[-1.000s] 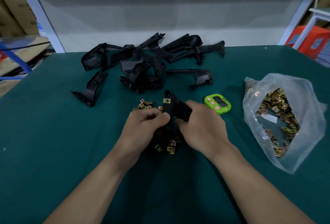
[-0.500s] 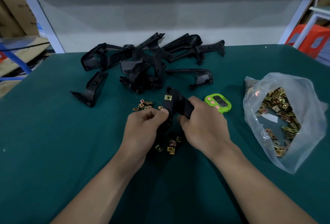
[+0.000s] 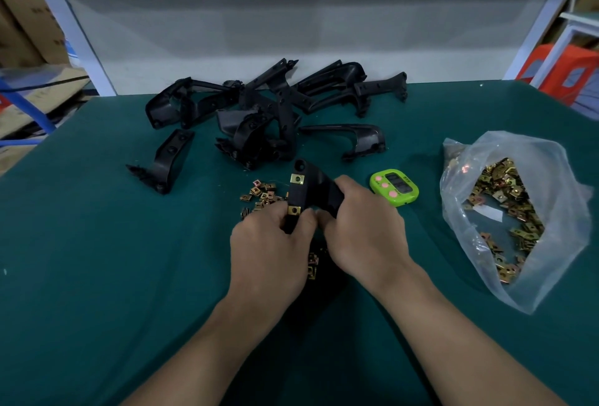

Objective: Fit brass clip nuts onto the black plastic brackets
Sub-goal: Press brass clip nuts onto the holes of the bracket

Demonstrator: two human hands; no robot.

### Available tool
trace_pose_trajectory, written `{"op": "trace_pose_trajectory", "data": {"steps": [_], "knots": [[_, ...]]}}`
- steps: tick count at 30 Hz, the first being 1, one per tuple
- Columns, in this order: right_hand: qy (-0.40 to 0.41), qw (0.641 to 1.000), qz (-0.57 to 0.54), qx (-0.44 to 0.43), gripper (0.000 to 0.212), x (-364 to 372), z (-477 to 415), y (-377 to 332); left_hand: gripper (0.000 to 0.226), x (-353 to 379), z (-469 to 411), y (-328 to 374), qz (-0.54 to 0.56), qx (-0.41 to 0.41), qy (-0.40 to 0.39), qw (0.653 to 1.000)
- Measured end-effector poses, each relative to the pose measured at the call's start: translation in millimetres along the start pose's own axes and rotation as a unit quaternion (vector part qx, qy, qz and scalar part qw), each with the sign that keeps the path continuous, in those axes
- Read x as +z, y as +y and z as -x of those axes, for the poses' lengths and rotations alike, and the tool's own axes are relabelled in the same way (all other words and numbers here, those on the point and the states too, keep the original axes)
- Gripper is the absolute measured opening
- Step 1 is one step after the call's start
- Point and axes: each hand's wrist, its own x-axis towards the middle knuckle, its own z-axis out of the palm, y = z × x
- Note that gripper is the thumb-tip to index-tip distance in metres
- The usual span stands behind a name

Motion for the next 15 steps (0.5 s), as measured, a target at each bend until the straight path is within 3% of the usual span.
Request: {"op": "trace_pose_trajectory", "data": {"steps": [7,15], "knots": [[0.003,1.000,-0.007,-0.002,0.021,-1.5,-1.2,2.7,0.039,0.9,-1.4,-4.1,0.006,0.036,-0.004,0.999],[0.016,0.999,0.017,-0.024,0.024,-1.1,-2.6,2.2,0.043,3.2,-8.1,-6.4,-0.079,0.081,0.023,0.993]]}}
